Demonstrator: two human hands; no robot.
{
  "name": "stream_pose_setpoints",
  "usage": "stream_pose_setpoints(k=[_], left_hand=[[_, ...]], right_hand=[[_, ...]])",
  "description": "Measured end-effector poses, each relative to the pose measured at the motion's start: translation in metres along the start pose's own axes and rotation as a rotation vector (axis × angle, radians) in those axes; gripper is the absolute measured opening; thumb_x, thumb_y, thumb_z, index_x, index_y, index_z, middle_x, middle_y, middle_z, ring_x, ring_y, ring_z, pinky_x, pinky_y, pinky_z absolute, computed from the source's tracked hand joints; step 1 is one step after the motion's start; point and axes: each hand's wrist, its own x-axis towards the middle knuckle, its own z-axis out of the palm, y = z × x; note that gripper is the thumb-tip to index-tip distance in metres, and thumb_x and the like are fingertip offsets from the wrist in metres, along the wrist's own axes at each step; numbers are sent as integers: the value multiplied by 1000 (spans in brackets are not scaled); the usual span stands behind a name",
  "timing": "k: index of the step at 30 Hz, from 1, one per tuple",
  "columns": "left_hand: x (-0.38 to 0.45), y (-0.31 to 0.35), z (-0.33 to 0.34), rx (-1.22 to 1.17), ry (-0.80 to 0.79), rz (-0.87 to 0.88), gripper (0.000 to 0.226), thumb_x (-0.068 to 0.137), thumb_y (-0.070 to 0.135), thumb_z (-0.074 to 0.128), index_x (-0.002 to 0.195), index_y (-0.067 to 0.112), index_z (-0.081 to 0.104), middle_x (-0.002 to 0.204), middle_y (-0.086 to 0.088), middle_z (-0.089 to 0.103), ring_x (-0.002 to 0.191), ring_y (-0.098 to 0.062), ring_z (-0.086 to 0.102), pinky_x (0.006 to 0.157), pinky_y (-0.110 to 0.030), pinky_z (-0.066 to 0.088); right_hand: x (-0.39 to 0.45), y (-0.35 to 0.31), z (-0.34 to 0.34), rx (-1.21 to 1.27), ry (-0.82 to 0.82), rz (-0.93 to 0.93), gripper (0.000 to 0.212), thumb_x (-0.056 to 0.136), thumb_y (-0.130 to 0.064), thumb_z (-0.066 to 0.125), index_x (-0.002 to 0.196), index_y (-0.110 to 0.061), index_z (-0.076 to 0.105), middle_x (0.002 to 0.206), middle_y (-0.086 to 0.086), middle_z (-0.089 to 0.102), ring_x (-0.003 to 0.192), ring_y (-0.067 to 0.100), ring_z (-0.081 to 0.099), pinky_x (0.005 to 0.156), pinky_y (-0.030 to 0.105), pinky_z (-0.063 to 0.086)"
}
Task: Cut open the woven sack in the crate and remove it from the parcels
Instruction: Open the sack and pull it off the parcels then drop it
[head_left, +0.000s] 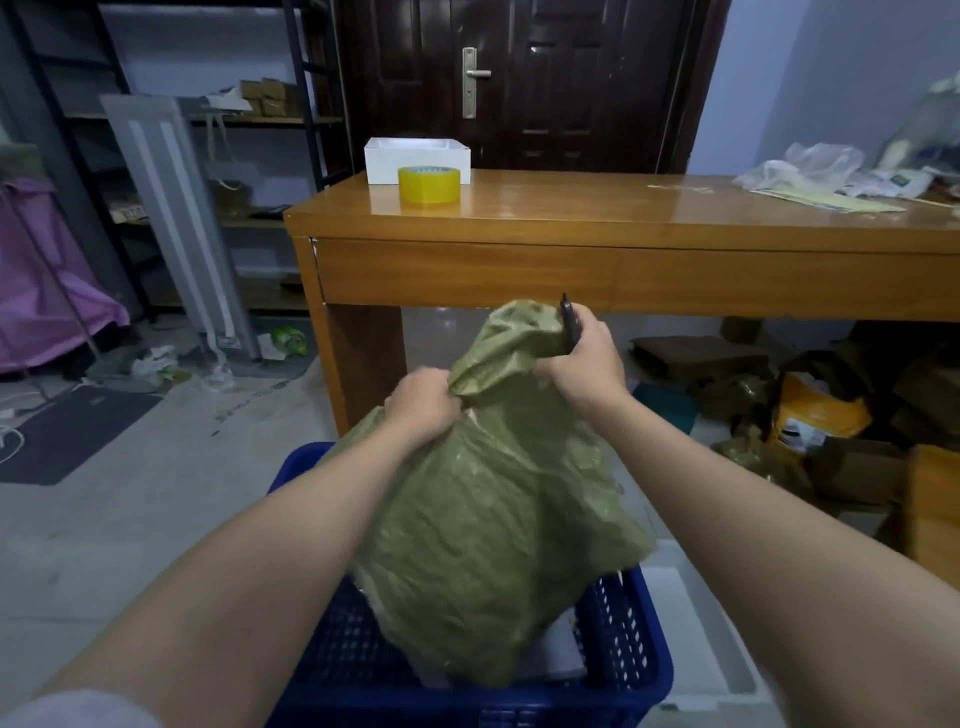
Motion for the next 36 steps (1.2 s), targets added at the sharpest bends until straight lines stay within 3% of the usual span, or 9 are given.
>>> stream_pose_setpoints(k=[6,12,14,16,19,23,28,32,36], left_hand=[[3,-6,-29,-910,48,-265,22,93,39,57,105,22,65,99,-5,71,91,-25,66,92,-40,53],[0,-30,-41,-1362,-83,-355,43,100,45,44,124,14,61,111,-10,69,97,-25,66,75,-40,53],[-3,-38,-41,-1392,-127,-379,46,101,45,43,126,11,60,117,-14,68,102,-27,65,76,-42,52],[-4,-43,-37,-1367,-186,-402,50,99,48,45,127,10,60,123,-16,66,109,-29,64,83,-43,52],[-6,-40,-27,-1331,-243,-393,47,99,52,44,121,14,61,117,-13,67,107,-27,65,86,-42,52],[-2,-36,-19,-1191,-159,-357,50,99,50,44,131,13,55,123,-9,66,108,-24,64,91,-39,52],[7,-50,-21,-1051,180,-422,57,95,48,55,139,13,47,132,-6,59,116,-27,59,101,-46,48],[10,-61,-23,-1046,423,-504,51,89,34,67,126,8,43,125,-12,57,108,-27,59,93,-46,52],[4,-52,-25,-1059,502,-525,33,93,23,59,112,17,32,121,-13,51,89,-23,53,75,-38,46]], right_hand=[[-7,39,0,-109,63,244,103,69,-41,85,152,-20,28,152,9,34,132,34,46,101,46,43],[-5,84,-1,159,-37,526,139,41,-60,90,153,-13,23,151,9,42,132,33,47,106,47,43],[-1,91,-3,264,-111,566,131,34,-64,91,145,-15,41,141,7,55,118,28,58,97,42,50],[-1,84,-5,352,-197,602,91,52,-63,86,126,-19,57,104,6,69,73,15,65,61,28,53],[-6,68,0,488,-339,627,33,85,-46,67,97,-16,59,54,-2,53,36,8,41,37,18,30],[-4,63,17,461,-345,611,55,81,-42,75,127,-17,60,104,7,70,98,34,66,92,40,50],[1,52,8,481,-236,674,42,93,-25,60,131,-8,59,127,21,64,117,39,60,100,47,49],[6,53,5,598,-144,698,33,94,-17,49,123,-6,61,95,14,66,82,29,63,63,37,51],[6,55,13,601,-98,682,34,94,-13,48,126,-3,54,91,12,61,76,25,60,58,34,48]])
